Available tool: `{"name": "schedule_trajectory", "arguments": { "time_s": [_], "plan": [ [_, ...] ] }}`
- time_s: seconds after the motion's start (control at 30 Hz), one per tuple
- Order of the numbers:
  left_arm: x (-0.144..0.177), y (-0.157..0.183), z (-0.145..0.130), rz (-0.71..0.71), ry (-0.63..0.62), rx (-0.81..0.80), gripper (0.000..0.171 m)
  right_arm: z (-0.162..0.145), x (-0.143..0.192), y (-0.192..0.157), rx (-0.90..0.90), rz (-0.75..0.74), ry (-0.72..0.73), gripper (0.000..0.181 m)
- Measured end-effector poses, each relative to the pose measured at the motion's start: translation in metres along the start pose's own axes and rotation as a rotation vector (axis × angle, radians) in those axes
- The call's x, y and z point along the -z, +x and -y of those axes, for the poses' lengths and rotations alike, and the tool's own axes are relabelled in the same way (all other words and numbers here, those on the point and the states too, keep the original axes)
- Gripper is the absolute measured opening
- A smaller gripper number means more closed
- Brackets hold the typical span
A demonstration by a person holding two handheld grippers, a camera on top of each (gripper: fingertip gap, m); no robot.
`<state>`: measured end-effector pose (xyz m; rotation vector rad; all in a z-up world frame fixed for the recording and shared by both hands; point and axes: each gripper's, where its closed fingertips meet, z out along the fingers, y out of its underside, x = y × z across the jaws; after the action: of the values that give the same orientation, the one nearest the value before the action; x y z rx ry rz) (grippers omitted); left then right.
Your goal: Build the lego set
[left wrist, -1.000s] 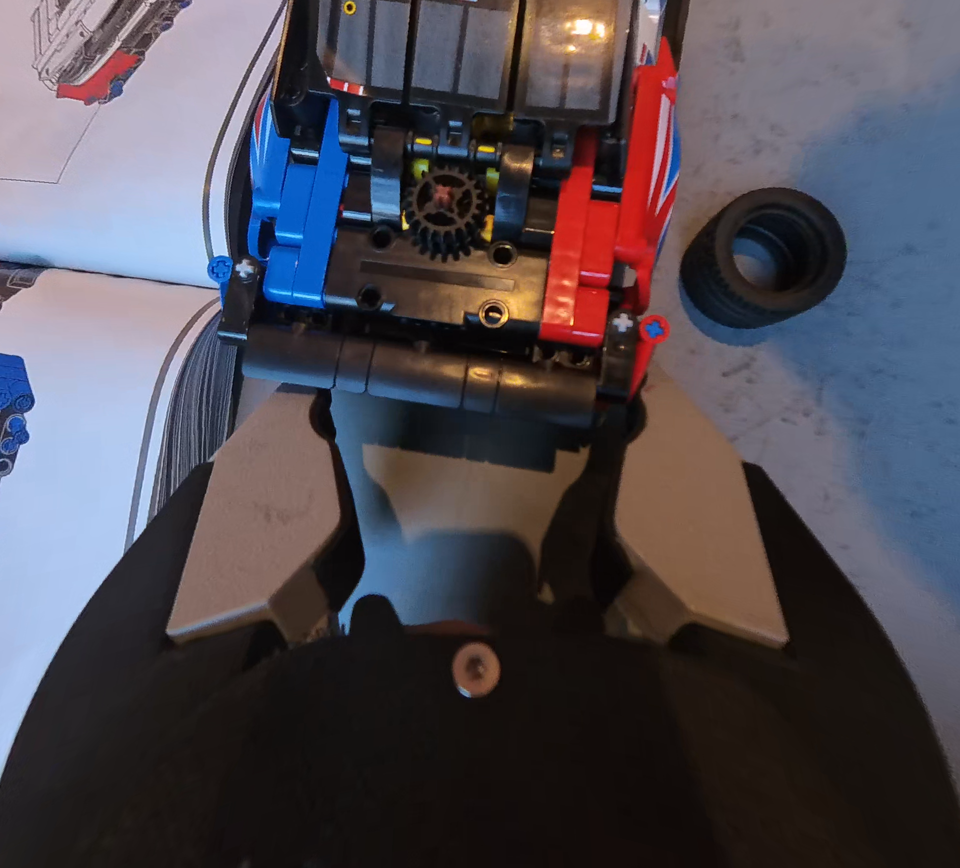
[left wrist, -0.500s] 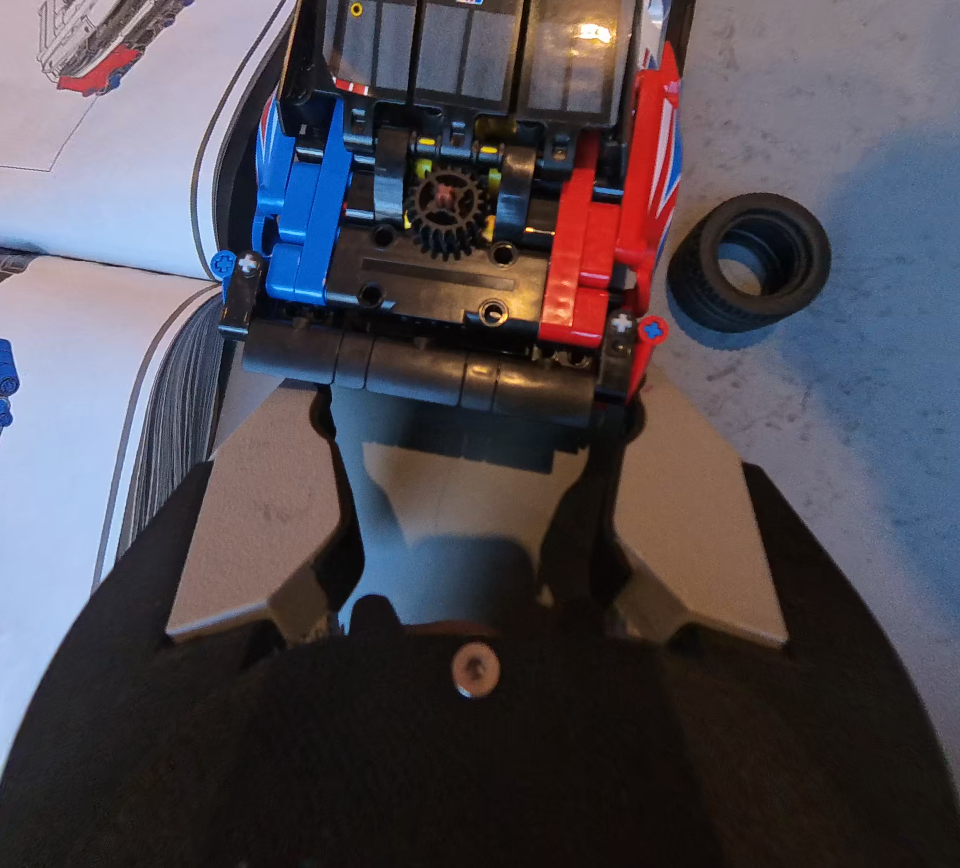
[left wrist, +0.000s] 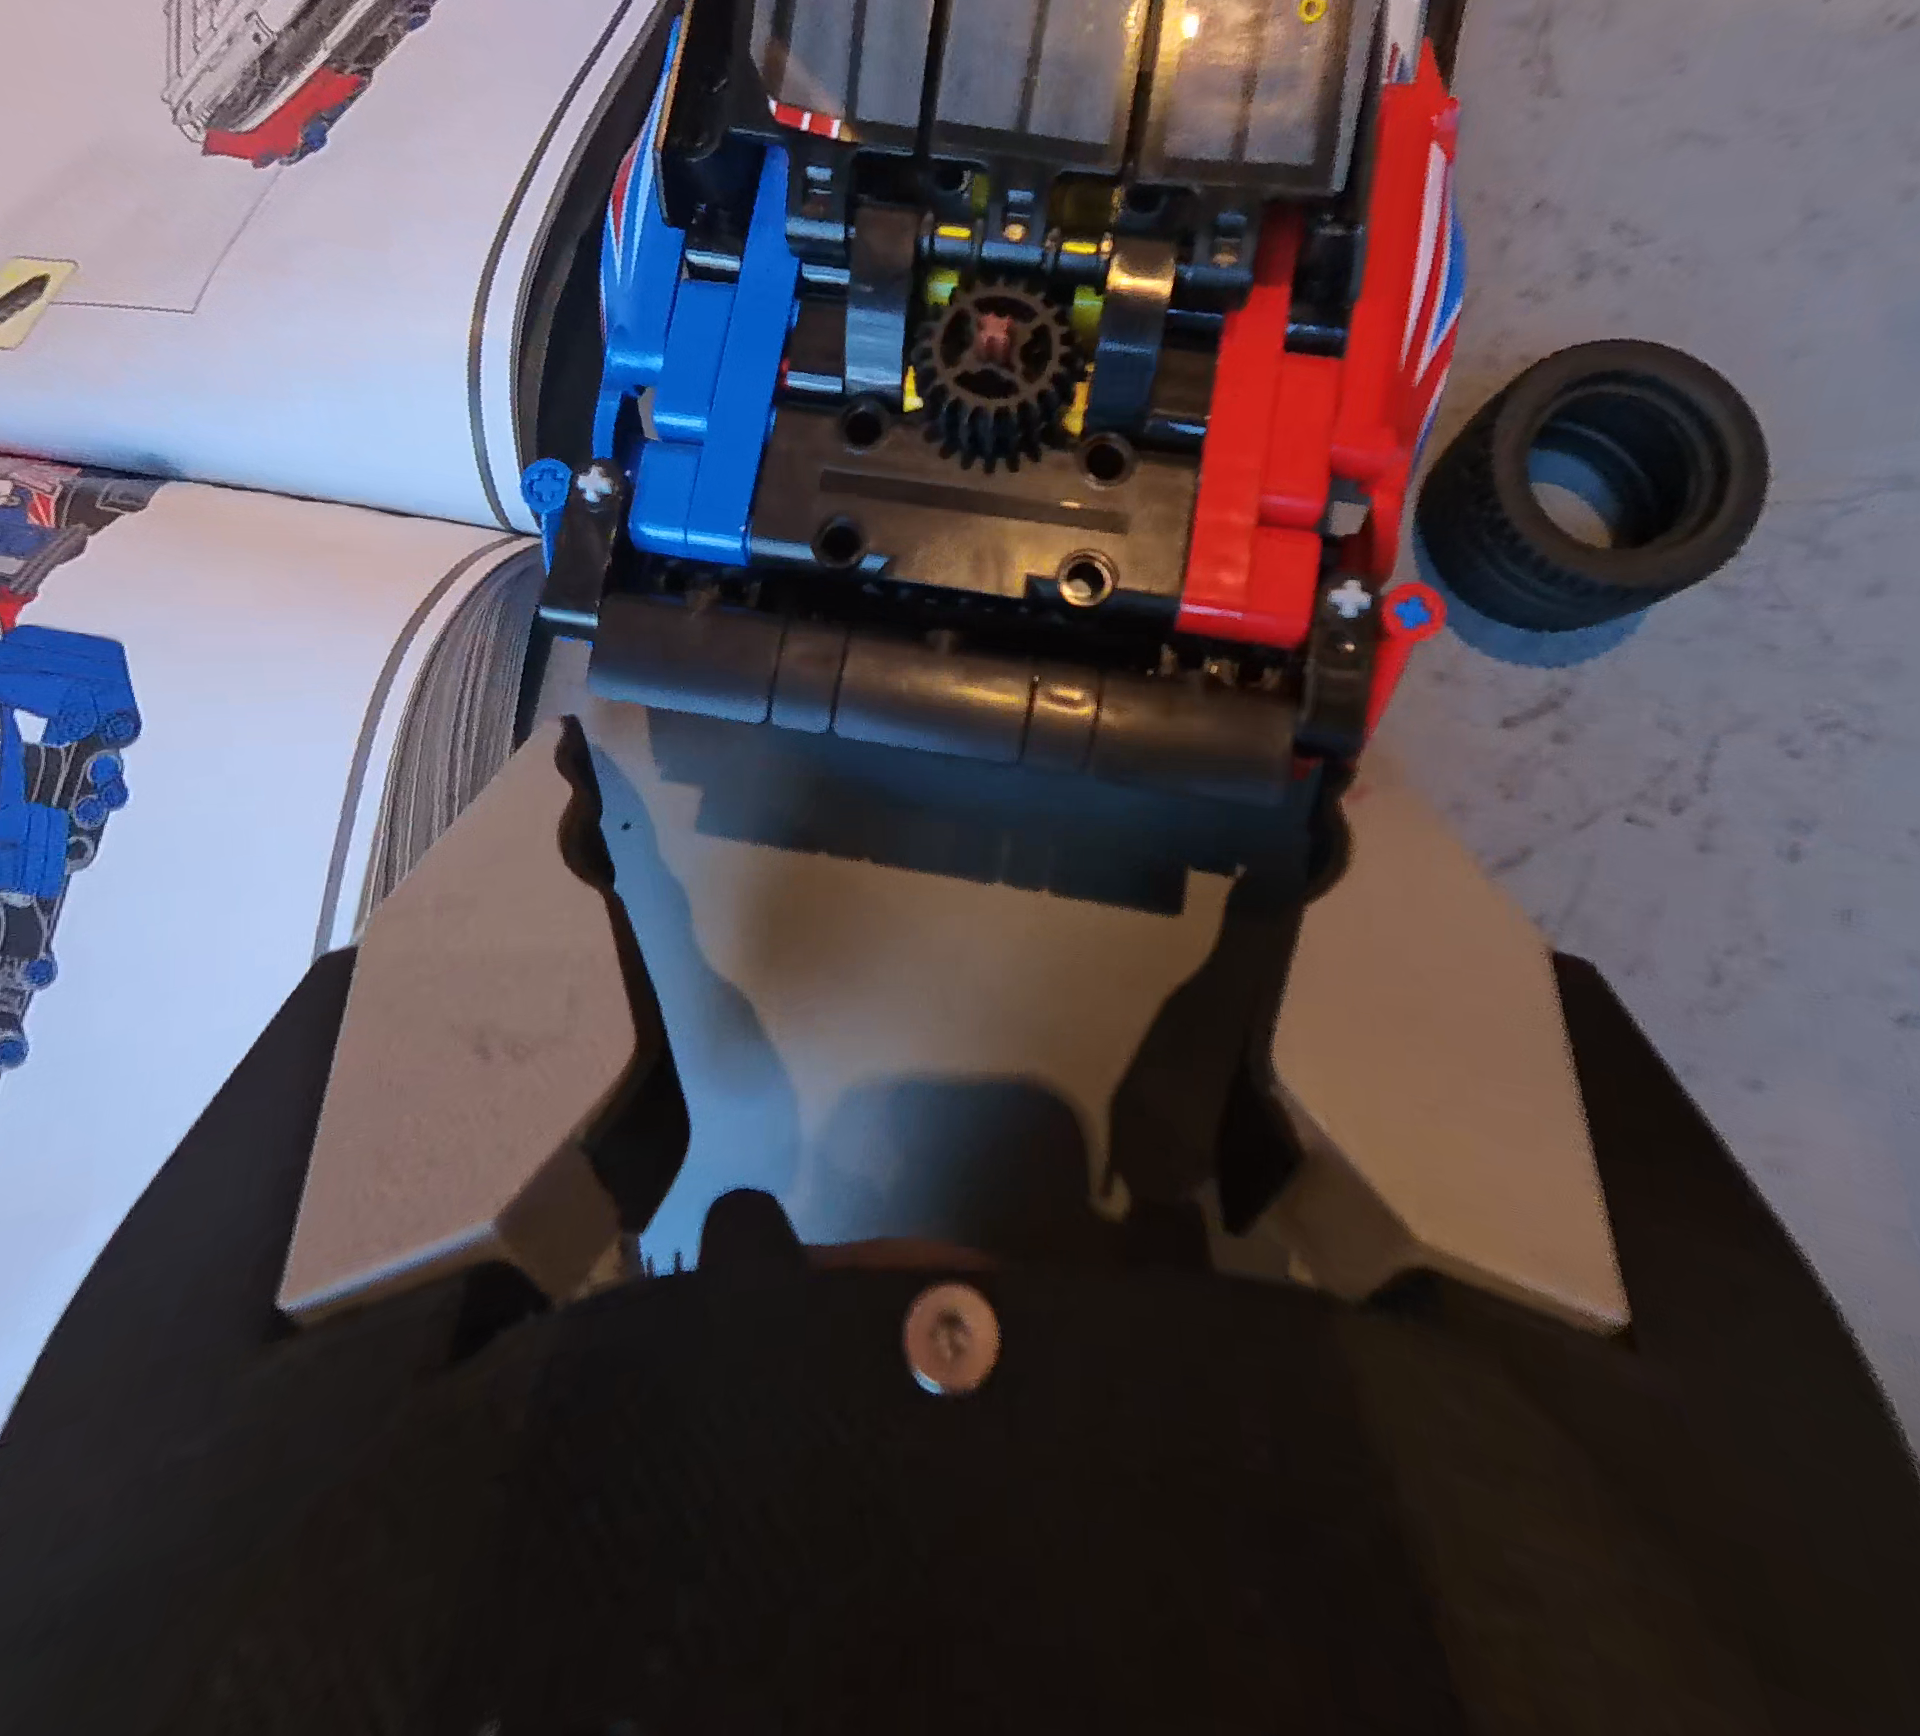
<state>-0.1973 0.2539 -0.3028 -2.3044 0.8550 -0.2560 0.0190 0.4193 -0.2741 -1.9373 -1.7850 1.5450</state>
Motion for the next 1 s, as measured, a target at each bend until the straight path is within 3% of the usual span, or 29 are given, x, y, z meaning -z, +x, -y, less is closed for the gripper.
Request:
{"name": "schedule_trajectory", "arguments": {
  "time_s": [0.13, 0.27, 1.0],
  "plan": [
    [-0.005, 0.003, 0.005, -0.022, -0.004, -0.026, 0.133, 0.009, -0.005, 0.000, -0.223, 0.029, 0.039, 0.080],
    [-0.010, 0.007, 0.008, -0.077, -0.016, -0.026, 0.133, 0.009, -0.021, -0.005, -0.230, -0.002, -0.003, 0.066],
    [-0.011, 0.013, 0.018, -0.026, 0.019, -0.008, 0.132, 0.015, -0.022, -0.001, -0.224, -0.159, -0.037, 0.066]
  ]
}}
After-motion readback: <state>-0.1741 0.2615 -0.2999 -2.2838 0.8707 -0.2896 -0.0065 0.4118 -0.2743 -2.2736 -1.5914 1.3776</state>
